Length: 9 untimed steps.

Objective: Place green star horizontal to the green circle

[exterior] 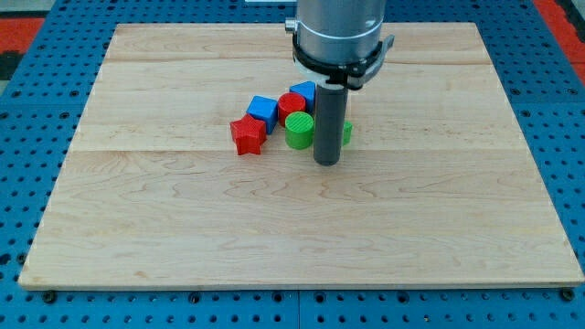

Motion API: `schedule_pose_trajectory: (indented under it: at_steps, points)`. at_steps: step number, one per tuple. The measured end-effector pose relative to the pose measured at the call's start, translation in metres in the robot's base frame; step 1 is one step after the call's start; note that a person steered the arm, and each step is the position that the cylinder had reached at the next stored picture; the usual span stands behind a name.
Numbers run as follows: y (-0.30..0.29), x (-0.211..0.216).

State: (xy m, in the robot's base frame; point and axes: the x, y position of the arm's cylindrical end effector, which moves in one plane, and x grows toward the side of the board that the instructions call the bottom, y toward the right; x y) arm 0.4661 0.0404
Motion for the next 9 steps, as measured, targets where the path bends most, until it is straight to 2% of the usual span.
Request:
schedule_pose_trajectory:
  at_steps: [2,4,6,7,9]
  points:
    - [0.073,0.001]
    - [0.049,-0.038]
    - [0.033,-0.046]
    - [0.041,-0.048]
    - [0.056,-0.097]
